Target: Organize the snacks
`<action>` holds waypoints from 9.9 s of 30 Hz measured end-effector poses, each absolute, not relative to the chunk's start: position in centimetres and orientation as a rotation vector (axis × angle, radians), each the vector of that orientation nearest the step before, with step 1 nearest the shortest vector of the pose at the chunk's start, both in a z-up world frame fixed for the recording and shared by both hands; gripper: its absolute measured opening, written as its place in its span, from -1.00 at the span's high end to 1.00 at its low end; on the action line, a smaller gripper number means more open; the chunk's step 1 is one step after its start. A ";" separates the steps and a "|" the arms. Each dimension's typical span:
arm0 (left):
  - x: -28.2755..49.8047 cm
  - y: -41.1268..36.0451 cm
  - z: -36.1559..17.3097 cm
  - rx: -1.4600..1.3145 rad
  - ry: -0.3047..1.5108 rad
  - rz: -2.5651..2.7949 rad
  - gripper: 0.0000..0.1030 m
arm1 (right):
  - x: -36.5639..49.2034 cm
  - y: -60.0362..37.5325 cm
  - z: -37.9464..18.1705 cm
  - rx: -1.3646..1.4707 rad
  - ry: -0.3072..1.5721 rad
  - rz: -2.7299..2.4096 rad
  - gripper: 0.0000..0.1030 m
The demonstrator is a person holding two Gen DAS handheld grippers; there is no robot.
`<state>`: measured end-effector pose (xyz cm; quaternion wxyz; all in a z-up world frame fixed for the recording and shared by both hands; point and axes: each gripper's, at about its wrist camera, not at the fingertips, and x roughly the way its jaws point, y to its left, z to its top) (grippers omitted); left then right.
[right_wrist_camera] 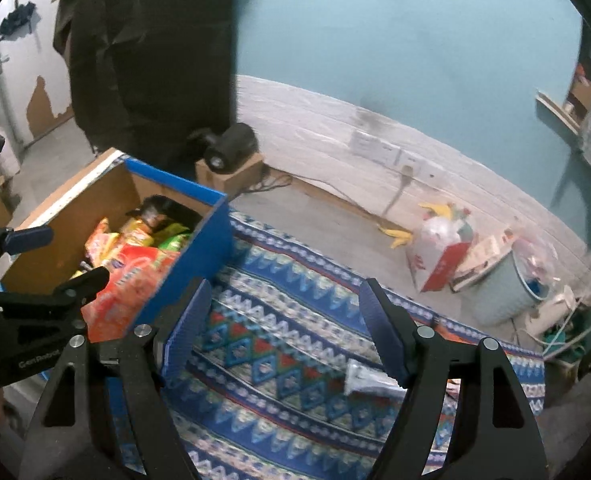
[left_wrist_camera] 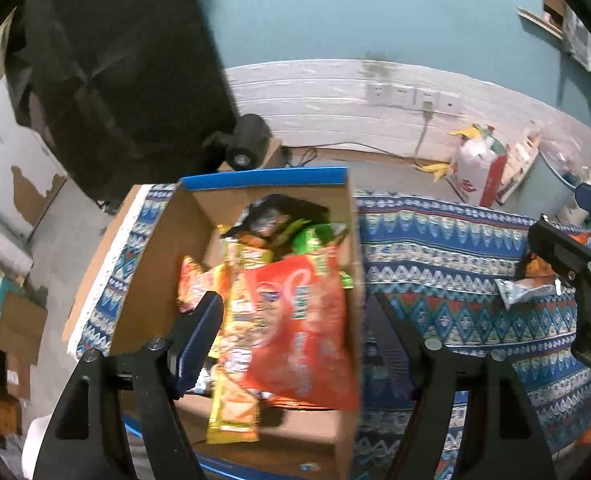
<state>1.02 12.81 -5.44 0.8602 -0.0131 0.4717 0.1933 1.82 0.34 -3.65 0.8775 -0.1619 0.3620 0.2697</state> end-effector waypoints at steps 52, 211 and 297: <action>17.0 -2.9 -17.3 0.085 1.203 0.040 -0.55 | 16.1 -19.3 -16.3 -0.357 1.112 0.672 -0.51; -1.3 10.3 -1.4 -0.024 0.937 0.130 0.48 | 6.7 -5.4 -3.1 -0.182 0.947 0.756 0.01; -7.1 16.1 4.2 -0.082 0.857 0.407 -0.81 | -0.5 -3.5 2.9 -0.182 0.677 0.757 -0.53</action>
